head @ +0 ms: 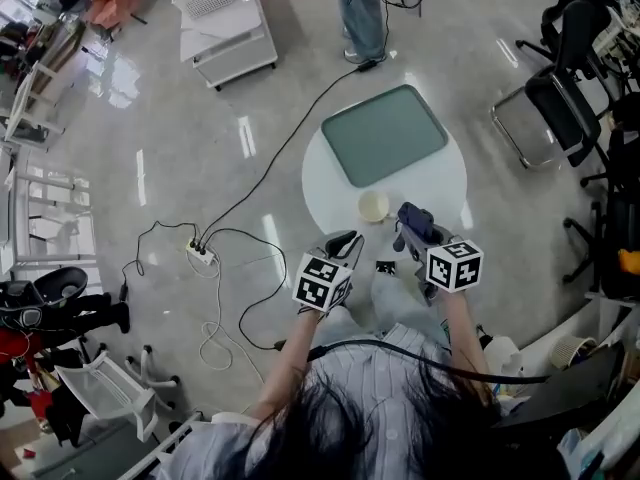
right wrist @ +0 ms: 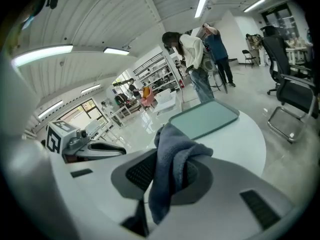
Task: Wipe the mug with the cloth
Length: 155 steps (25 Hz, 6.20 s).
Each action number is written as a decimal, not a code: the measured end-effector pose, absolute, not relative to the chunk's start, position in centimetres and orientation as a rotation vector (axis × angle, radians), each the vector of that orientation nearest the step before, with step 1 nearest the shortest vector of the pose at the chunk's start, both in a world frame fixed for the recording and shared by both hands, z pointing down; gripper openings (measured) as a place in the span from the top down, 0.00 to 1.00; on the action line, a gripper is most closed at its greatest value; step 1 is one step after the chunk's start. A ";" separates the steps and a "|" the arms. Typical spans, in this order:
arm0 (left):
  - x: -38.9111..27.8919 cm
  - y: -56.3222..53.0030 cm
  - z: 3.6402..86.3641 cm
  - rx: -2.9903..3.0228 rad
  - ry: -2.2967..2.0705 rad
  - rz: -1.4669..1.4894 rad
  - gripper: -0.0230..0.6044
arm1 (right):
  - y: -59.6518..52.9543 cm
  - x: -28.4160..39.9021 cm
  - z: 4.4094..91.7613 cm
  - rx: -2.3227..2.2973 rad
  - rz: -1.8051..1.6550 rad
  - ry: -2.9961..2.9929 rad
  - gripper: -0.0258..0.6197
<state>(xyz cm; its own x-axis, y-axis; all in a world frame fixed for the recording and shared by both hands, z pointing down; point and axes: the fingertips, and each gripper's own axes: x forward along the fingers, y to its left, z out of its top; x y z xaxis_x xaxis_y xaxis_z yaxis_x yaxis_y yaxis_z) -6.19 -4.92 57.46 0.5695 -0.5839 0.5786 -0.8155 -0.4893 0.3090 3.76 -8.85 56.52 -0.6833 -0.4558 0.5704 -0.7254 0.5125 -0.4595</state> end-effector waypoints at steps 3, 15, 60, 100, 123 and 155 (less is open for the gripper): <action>-4.9 -5.5 58.5 2.239 -1.084 0.624 0.90 | -9.9 3.9 57.4 0.876 0.944 -2.383 0.84; -0.4 -8.4 62.8 2.216 -0.985 1.013 0.89 | -14.6 3.1 62.0 0.337 0.619 -2.374 0.84; -0.8 -12.6 66.3 1.811 -1.124 0.772 0.89 | -10.3 3.4 65.2 0.654 0.966 -2.324 0.84; -3.2 -14.9 68.0 2.382 -0.191 1.567 0.89 | -9.8 1.2 66.1 0.704 1.028 -2.239 0.84; -8.3 -15.2 66.5 1.781 -1.169 0.819 0.89 | -10.1 0.5 65.9 0.659 1.024 -2.234 0.84; -7.0 -16.4 63.4 2.263 -0.840 1.084 0.74 | -9.4 1.9 66.4 0.721 1.080 -2.217 0.84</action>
<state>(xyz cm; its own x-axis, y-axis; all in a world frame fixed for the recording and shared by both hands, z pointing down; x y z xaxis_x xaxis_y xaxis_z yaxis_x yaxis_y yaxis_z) -7.00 -16.39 63.44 0.4950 -0.3158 0.8095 -0.7052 -0.6902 0.1620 1.92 -9.43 66.42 -0.6956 -0.2184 0.6844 -0.6735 0.5298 -0.5155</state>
